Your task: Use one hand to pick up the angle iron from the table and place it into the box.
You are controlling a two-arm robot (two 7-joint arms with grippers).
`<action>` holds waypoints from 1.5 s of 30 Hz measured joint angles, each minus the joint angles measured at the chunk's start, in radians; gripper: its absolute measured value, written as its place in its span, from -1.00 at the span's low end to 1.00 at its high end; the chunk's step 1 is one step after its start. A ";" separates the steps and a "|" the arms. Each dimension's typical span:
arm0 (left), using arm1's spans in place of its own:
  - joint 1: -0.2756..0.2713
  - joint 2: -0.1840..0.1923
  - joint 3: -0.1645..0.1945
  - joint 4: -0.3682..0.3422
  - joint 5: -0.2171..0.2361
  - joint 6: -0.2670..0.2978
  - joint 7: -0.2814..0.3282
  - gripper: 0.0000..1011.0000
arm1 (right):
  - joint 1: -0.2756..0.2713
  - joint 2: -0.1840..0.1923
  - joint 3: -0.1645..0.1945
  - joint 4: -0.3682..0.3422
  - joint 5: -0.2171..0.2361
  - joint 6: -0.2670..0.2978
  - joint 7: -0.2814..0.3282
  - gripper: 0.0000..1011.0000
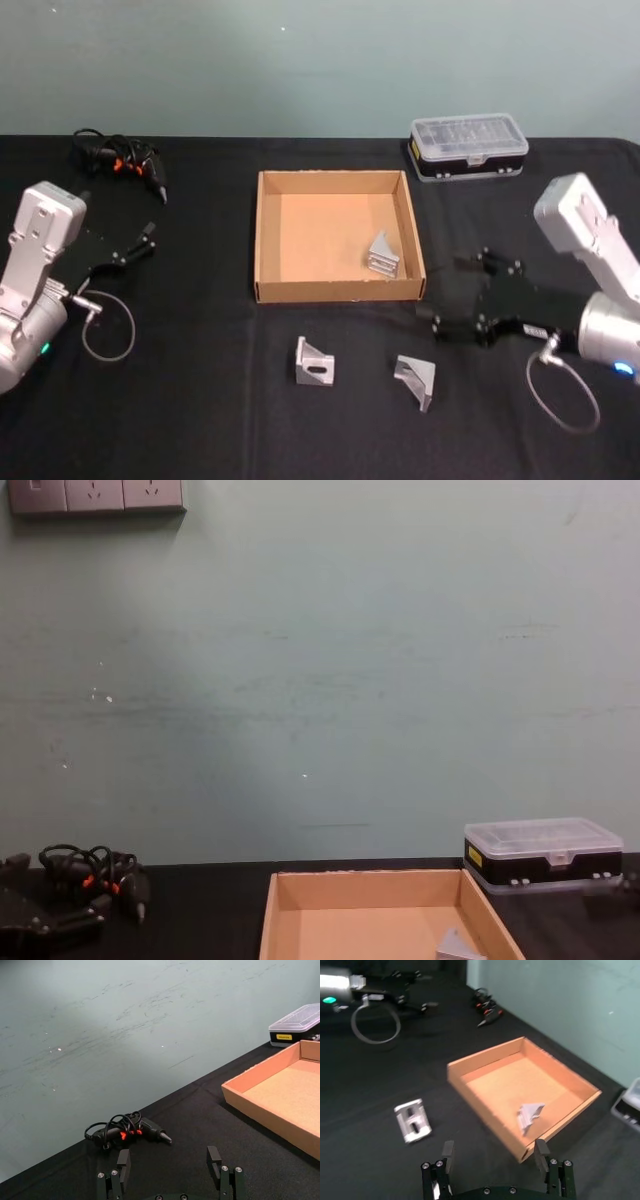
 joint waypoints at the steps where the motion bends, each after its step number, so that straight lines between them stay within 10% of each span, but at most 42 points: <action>1: 0.000 0.000 0.000 0.000 0.000 0.000 0.000 0.98 | -0.012 0.016 -0.002 -0.011 0.008 0.001 0.009 0.98; 23: 0.000 0.000 0.000 0.000 0.000 0.000 0.000 0.98 | -0.032 0.150 -0.084 -0.023 0.067 0.011 0.131 0.98; 45: 0.000 0.000 0.000 0.000 0.000 0.000 0.000 0.98 | 0.078 0.141 -0.189 0.077 0.039 0.005 0.172 0.98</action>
